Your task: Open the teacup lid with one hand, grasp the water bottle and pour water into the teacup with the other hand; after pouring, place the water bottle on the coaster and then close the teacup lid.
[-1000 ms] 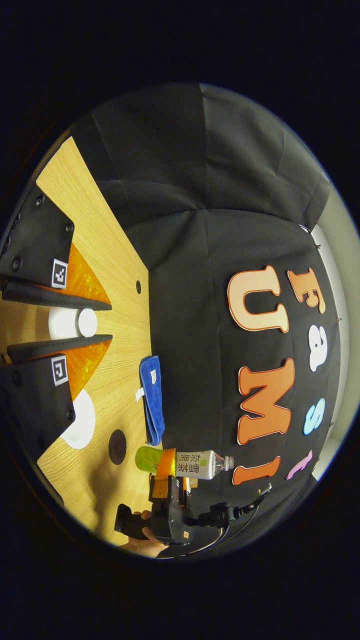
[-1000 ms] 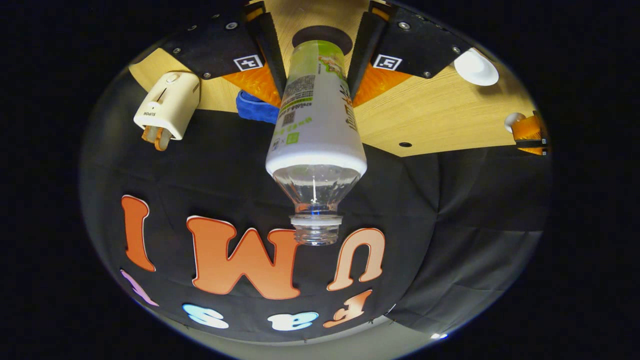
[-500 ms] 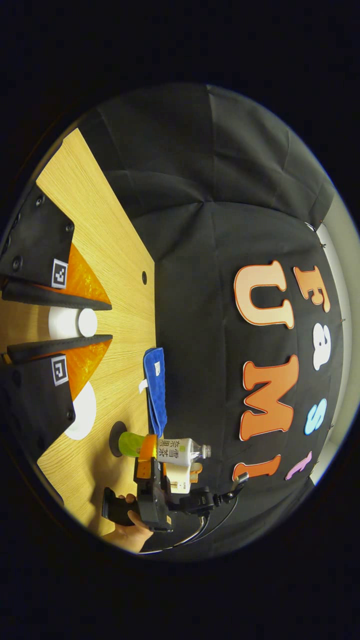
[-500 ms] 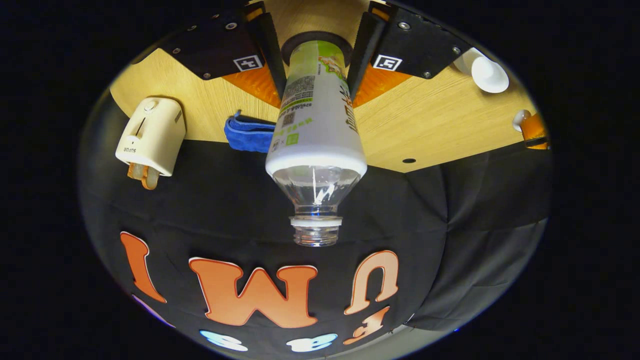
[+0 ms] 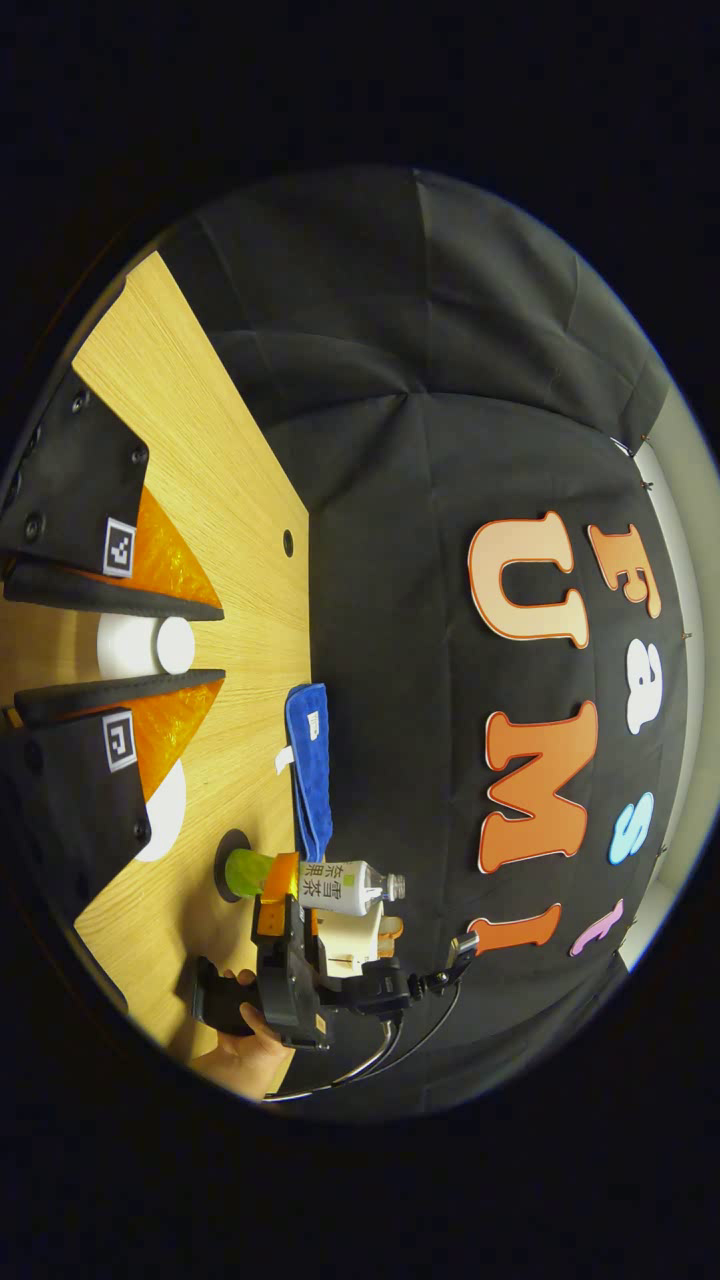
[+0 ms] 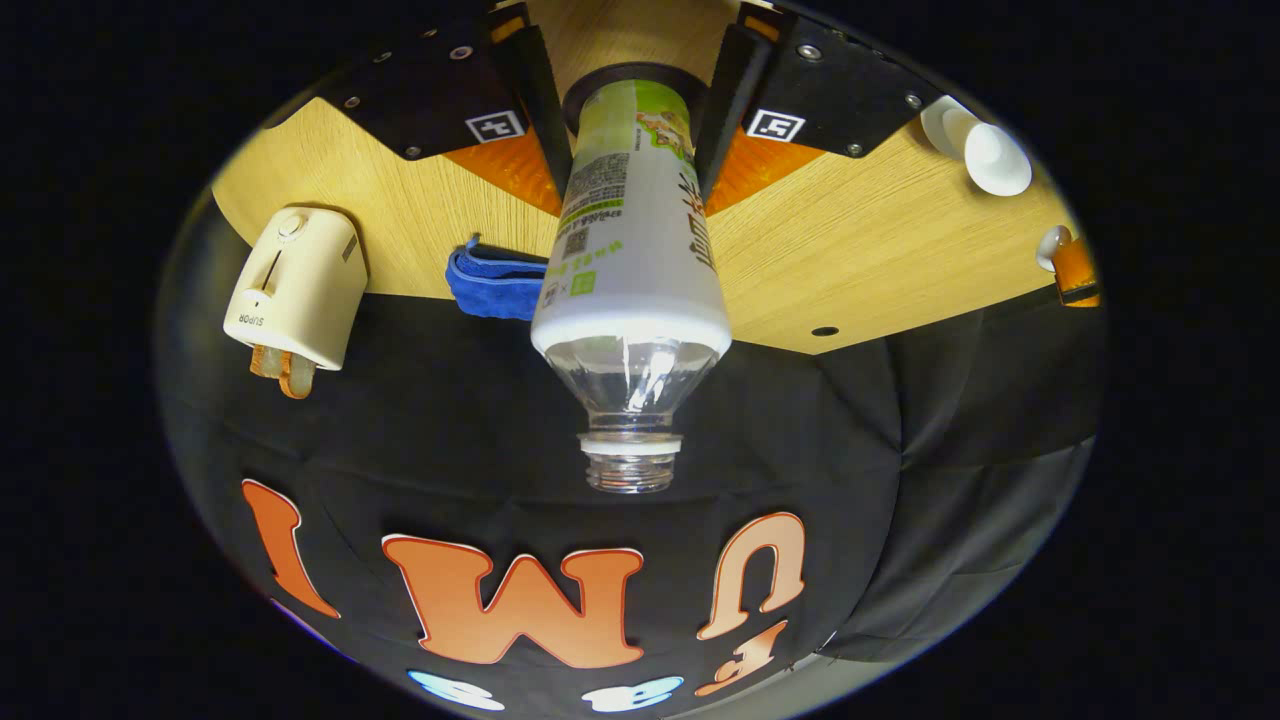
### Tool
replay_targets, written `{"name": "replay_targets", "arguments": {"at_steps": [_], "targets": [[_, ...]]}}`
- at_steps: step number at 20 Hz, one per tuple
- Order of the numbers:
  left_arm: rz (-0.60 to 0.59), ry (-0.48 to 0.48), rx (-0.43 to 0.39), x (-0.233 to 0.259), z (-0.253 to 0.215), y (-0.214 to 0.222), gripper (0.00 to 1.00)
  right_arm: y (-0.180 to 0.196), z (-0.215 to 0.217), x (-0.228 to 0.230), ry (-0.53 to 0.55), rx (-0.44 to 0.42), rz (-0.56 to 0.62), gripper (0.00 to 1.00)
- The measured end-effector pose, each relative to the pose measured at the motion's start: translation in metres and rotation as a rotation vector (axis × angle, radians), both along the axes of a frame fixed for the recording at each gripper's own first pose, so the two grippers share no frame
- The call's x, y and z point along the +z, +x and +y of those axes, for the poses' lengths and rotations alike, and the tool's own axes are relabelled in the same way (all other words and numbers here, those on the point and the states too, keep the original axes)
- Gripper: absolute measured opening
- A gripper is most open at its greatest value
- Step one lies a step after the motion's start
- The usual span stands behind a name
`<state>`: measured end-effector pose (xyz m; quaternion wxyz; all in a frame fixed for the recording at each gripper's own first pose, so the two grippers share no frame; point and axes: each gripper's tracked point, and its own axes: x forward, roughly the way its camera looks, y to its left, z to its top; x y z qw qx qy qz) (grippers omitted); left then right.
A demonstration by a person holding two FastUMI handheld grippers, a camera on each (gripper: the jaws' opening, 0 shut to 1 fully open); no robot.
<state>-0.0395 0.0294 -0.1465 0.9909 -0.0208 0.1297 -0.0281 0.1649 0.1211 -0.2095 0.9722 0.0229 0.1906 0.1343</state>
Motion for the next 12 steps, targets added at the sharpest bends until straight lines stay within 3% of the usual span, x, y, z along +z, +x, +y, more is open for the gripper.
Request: {"name": "replay_targets", "arguments": {"at_steps": [5,7,9,12], "targets": [[-0.015,-0.049,-0.052,0.009,-0.027,0.005,0.34,-0.003,-0.005,0.016,0.044,-0.001,-0.008,0.72],[-0.016,-0.065,-0.065,0.012,-0.037,0.007,0.34,-0.009,-0.009,0.025,0.045,0.012,-0.03,0.88],[-0.018,-0.088,-0.08,0.014,-0.047,0.008,0.34,-0.017,-0.013,0.035,0.055,0.017,-0.05,0.96],[-0.008,-0.12,-0.095,0.008,-0.06,0.009,0.34,-0.029,-0.026,0.051,0.068,0.0,-0.085,0.97]]}}
